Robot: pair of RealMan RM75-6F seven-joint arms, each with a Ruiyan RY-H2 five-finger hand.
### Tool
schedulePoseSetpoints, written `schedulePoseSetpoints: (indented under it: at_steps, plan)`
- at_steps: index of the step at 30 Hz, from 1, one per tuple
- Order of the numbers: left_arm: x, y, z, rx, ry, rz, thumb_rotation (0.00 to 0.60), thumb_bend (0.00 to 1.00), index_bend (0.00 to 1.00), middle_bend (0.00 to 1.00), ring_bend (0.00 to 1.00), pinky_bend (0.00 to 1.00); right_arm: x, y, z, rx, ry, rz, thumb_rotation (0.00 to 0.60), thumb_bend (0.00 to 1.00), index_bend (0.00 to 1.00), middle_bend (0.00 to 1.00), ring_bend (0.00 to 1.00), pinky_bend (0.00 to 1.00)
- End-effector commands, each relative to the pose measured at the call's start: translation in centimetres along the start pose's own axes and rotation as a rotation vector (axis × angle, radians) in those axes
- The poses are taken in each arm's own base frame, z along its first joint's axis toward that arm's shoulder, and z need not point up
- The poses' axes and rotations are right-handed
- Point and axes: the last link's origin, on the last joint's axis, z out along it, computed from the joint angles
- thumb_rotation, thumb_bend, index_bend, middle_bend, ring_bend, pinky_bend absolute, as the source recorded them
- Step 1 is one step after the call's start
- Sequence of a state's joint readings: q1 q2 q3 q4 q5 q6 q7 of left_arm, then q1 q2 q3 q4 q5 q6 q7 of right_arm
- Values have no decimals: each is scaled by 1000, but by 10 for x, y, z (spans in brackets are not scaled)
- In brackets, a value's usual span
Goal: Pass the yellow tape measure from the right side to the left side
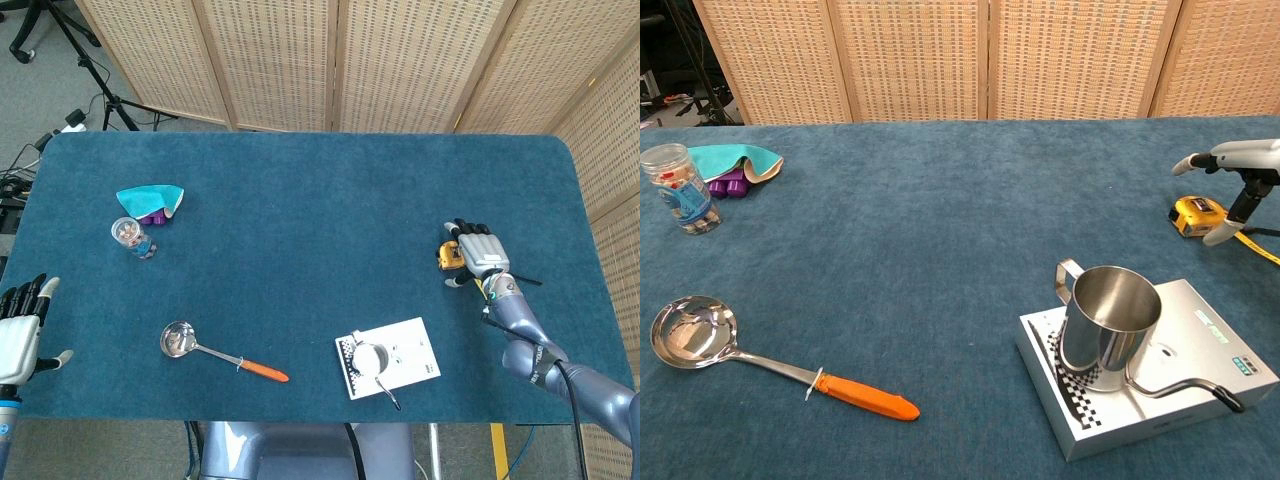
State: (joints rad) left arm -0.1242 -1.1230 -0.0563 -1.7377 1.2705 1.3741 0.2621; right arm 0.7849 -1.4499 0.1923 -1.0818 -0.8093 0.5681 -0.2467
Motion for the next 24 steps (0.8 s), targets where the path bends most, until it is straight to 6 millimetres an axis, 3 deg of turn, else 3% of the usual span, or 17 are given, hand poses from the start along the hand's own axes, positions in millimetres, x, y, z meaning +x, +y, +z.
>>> schedulePoseSetpoints:
  at_steps: [1,8,13,16,24]
  plan:
    - [0,0,0,-1,0,2,600,61,0,0,0,0,-5,0,3,-2,-13,-2,600,131,0,0,0,0]
    - [-2,3,-1,-8,-5,13,600,61,0,0,0,0,-8,2,9,-10,-15,-6,600,131,56,0,0,0]
    - [-4,3,0,-7,-10,17,600,61,0,0,0,0,-8,4,13,-16,0,-8,600,143,239,83,3,54]
    - [-5,4,0,-8,-11,19,600,61,0,0,0,0,-9,6,14,-22,-3,-10,600,155,294,125,29,92]
    - [-5,4,0,-9,-9,18,600,61,0,0,0,0,-15,14,18,-41,-13,-26,600,156,319,162,60,113]
